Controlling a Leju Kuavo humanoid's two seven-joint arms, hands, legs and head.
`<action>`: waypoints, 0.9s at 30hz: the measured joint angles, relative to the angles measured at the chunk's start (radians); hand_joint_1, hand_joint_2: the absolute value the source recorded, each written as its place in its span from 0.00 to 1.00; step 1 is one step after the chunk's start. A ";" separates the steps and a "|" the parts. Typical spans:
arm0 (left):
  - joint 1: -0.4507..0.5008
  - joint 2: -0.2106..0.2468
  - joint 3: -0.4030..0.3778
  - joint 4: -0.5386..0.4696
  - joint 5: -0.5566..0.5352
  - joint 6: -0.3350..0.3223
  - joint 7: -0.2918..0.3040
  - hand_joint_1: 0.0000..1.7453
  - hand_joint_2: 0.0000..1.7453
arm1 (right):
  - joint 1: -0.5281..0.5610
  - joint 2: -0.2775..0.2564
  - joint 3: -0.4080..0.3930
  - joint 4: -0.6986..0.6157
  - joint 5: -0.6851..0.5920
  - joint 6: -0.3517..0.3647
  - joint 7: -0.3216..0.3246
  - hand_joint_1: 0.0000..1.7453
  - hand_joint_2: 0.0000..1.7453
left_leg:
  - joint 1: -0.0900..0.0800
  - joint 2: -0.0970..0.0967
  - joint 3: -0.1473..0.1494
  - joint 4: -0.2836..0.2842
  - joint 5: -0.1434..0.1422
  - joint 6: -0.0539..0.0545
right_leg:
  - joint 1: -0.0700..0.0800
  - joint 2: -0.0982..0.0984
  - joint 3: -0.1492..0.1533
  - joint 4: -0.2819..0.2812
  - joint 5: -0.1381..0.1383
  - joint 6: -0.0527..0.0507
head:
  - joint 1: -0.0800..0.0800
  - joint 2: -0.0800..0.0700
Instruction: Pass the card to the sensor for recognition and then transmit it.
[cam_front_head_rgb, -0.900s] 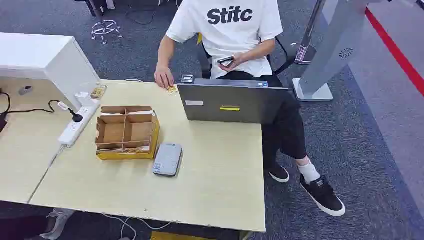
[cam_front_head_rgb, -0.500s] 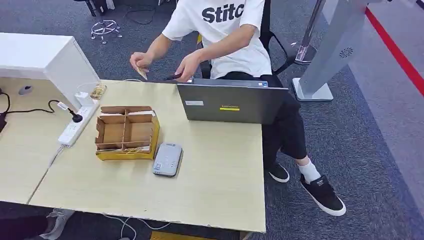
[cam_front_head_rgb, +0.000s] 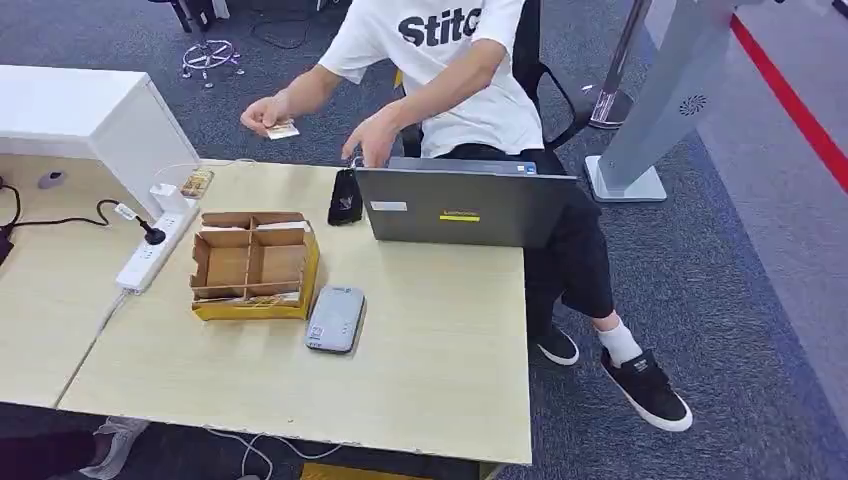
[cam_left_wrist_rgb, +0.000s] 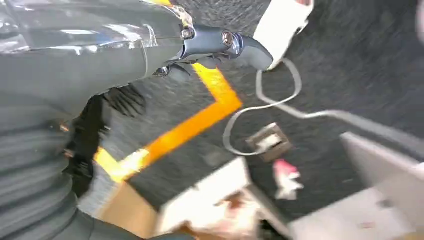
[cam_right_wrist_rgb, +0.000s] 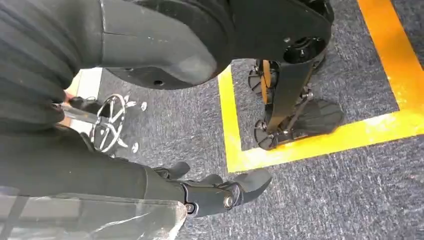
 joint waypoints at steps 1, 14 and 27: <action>-0.002 -0.005 0.025 -0.004 0.005 0.000 -0.020 0.00 1.00 | -0.002 0.002 -0.003 0.003 0.001 -0.003 0.000 0.00 1.00 | 0.000 0.000 0.000 0.000 0.000 0.000 | 0.000 0.000 0.000 0.000 0.000 0.000 | 0.000 0.000; -0.005 -0.124 0.132 -0.389 -0.068 -0.025 -0.082 0.00 1.00 | -0.011 0.019 -0.028 0.024 0.022 -0.035 0.064 0.00 1.00 | 0.000 0.000 0.000 0.000 0.000 -0.001 | 0.000 0.000 0.000 0.000 0.000 0.000 | 0.000 0.000; 0.089 -0.198 0.009 -0.802 -0.070 0.073 -0.153 0.00 1.00 | -0.014 0.029 -0.028 0.029 0.056 -0.081 0.134 0.00 1.00 | 0.000 0.000 0.000 0.000 0.000 -0.001 | 0.000 0.000 0.000 0.000 0.000 0.000 | 0.000 0.000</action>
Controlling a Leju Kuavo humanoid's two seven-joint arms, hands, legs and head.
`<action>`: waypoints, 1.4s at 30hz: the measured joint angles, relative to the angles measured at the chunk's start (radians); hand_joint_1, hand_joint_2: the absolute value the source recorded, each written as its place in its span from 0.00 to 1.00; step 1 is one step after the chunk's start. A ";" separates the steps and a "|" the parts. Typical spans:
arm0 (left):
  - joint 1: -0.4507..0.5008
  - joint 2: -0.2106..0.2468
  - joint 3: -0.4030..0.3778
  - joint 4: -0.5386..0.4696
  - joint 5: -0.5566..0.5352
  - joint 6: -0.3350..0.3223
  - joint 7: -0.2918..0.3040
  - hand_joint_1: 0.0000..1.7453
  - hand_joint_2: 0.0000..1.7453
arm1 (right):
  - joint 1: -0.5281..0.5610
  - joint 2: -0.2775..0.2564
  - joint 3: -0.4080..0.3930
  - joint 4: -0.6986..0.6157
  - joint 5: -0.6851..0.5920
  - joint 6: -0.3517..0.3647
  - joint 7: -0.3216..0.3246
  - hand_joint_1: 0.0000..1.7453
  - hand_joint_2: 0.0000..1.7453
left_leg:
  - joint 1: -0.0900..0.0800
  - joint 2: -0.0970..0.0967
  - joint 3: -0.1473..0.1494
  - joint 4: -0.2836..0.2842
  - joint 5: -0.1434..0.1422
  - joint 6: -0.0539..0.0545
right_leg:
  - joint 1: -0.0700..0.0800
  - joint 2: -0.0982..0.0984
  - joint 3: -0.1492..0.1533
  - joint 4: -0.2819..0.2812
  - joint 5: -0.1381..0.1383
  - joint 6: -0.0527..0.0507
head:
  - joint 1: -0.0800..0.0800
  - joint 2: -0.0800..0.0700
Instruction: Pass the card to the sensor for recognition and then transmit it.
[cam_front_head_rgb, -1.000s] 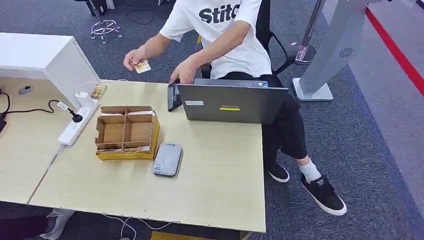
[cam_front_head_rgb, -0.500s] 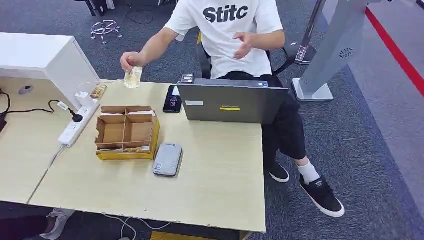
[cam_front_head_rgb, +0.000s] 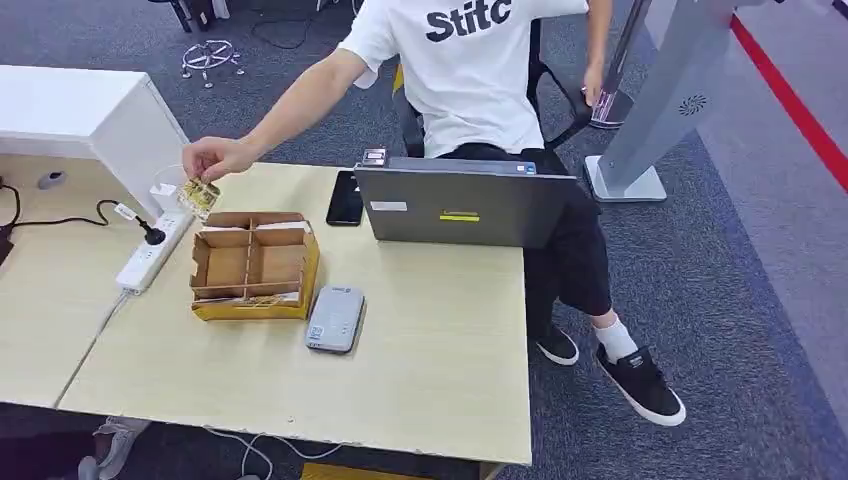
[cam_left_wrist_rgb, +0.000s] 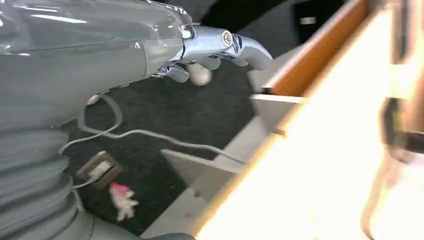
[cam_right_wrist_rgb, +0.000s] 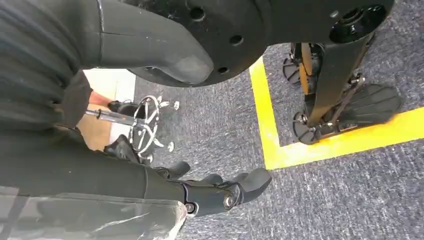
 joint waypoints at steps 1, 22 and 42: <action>0.009 -0.002 -0.018 -0.030 0.003 0.013 -0.005 0.00 1.00 | 0.000 0.001 0.000 0.000 0.004 -0.001 0.002 0.00 1.00 | 0.000 0.000 0.000 0.000 0.000 0.000 | 0.000 0.000 0.000 0.000 0.000 0.000 | 0.000 0.000; 0.021 0.110 -0.458 -0.343 -0.404 0.266 0.044 0.00 1.00 | -0.007 0.004 0.000 0.001 0.055 0.005 0.035 0.00 1.00 | 0.000 0.000 0.001 0.000 0.001 0.000 | 0.000 0.000 0.000 0.000 0.001 -0.001 | 0.000 0.000; -0.199 0.291 -0.852 -0.249 -0.936 0.355 0.270 0.00 1.00 | -0.018 0.004 0.009 0.001 0.090 0.023 0.064 0.00 1.00 | 0.000 0.001 0.001 0.001 0.002 0.000 | 0.000 0.001 0.000 0.000 0.002 -0.002 | 0.000 0.000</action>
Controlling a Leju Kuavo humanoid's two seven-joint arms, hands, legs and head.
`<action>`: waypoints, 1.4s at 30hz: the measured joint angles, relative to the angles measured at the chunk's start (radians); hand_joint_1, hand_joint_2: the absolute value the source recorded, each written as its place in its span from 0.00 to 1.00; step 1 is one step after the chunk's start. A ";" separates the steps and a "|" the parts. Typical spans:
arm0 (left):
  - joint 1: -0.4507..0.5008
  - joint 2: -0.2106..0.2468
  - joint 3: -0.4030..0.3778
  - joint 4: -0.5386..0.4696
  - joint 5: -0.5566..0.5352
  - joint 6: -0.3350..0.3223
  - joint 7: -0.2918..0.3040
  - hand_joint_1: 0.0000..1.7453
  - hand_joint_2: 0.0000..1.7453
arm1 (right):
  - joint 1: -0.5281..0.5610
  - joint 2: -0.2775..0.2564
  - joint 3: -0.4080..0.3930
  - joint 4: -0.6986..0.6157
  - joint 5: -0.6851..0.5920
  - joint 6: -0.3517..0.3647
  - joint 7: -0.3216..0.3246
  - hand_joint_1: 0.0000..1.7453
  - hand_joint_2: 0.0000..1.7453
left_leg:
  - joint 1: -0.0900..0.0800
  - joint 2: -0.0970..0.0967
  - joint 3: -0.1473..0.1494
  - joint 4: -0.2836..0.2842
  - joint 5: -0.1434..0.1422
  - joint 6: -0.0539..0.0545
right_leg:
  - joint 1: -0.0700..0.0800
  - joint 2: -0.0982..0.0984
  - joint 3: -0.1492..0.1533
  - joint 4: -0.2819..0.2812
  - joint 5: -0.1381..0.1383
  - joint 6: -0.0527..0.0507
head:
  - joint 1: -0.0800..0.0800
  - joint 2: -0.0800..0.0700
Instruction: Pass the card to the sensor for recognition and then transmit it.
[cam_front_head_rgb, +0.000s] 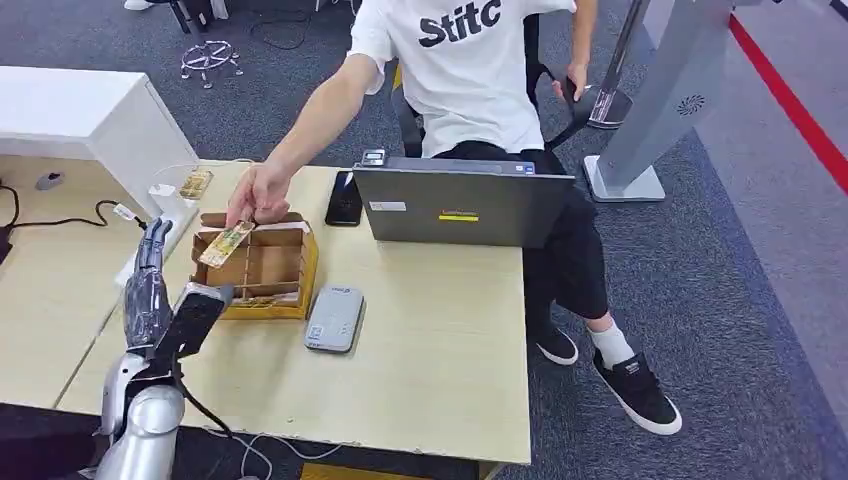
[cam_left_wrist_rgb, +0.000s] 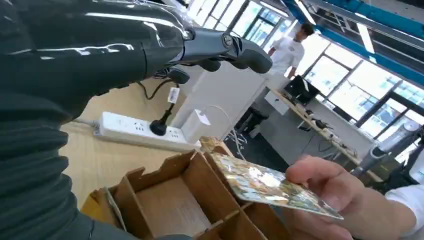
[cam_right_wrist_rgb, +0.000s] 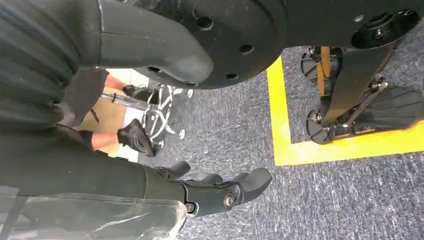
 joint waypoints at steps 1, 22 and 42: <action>-0.011 0.006 -0.017 0.008 -0.021 0.004 0.010 0.00 1.00 | 0.000 0.000 0.000 0.000 0.001 0.000 0.001 0.00 1.00 | 0.000 0.000 0.000 0.000 0.000 0.000 | 0.000 0.000 0.000 0.000 0.000 0.000 | 0.000 0.000; -0.218 0.194 -0.415 0.200 -0.558 0.124 0.262 0.97 1.00 | -0.006 0.000 0.008 0.000 0.061 0.019 0.026 0.00 1.00 | 0.000 0.000 0.000 0.000 0.001 -0.001 | 0.000 0.000 0.000 0.000 0.000 0.000 | 0.000 0.000; -0.237 0.234 -0.494 0.248 -0.597 0.161 0.268 0.92 1.00 | -0.007 0.000 0.016 0.000 0.087 0.021 0.034 0.00 1.00 | 0.000 0.000 0.000 0.000 0.001 -0.001 | 0.000 0.001 0.000 0.001 0.000 0.000 | 0.000 0.000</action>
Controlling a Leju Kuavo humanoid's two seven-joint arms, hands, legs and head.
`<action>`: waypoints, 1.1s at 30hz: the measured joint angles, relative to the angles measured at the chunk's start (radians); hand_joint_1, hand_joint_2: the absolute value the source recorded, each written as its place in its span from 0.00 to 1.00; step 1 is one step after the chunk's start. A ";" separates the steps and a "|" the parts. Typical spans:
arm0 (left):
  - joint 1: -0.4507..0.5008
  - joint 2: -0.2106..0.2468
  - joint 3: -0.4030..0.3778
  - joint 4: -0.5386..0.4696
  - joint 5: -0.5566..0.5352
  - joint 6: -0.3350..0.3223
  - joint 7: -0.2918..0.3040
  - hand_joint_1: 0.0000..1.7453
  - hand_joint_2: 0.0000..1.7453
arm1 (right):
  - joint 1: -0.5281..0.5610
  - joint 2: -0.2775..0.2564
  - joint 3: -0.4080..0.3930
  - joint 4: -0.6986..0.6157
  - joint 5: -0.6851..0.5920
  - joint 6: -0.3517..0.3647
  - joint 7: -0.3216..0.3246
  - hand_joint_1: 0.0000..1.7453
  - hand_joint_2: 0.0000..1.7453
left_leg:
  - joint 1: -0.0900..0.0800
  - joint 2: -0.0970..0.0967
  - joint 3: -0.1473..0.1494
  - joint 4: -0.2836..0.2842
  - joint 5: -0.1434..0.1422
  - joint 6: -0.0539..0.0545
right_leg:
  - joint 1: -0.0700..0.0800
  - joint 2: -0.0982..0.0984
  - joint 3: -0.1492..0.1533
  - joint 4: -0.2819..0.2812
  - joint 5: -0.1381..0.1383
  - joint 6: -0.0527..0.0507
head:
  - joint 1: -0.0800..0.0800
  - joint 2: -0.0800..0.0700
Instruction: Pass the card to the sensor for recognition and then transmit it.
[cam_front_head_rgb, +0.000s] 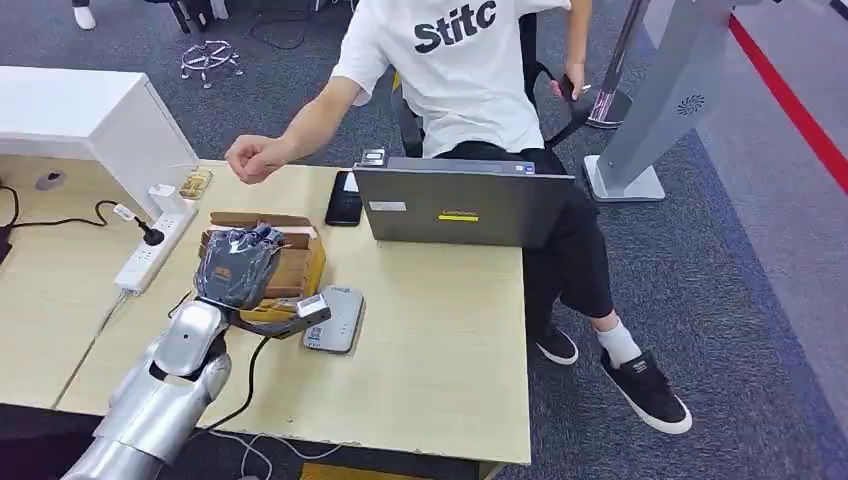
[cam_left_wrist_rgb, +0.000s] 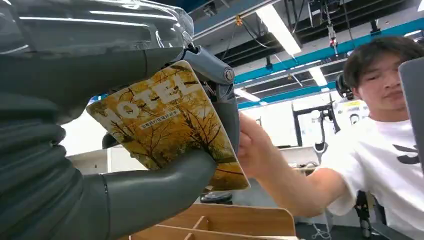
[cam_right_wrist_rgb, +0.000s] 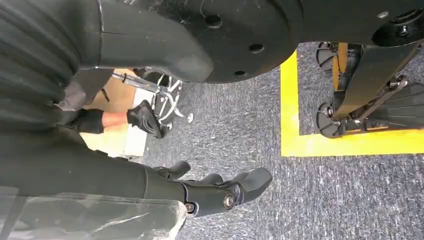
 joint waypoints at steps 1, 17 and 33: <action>0.001 -0.002 -0.005 0.000 0.002 -0.001 -0.006 0.92 1.00 | 0.000 0.000 0.000 0.000 0.001 0.000 0.000 0.00 1.00 | 0.000 0.000 0.000 0.000 0.000 0.000 | 0.000 0.000 0.000 0.000 0.000 0.000 | 0.000 0.000; 0.015 -0.058 -0.116 0.010 0.006 -0.061 -0.020 0.97 1.00 | 0.000 0.000 0.000 0.000 0.012 0.003 0.002 0.00 1.00 | 0.000 0.000 0.000 0.000 0.000 0.000 | 0.000 0.000 0.000 0.000 0.000 0.000 | 0.000 0.000; 0.012 -0.101 -0.198 0.209 -0.032 -0.091 0.002 1.00 1.00 | -0.002 0.000 0.000 0.000 0.039 0.010 0.006 0.00 1.00 | 0.000 0.000 0.000 0.000 0.000 0.000 | 0.000 0.000 0.000 0.000 0.000 0.000 | 0.000 0.000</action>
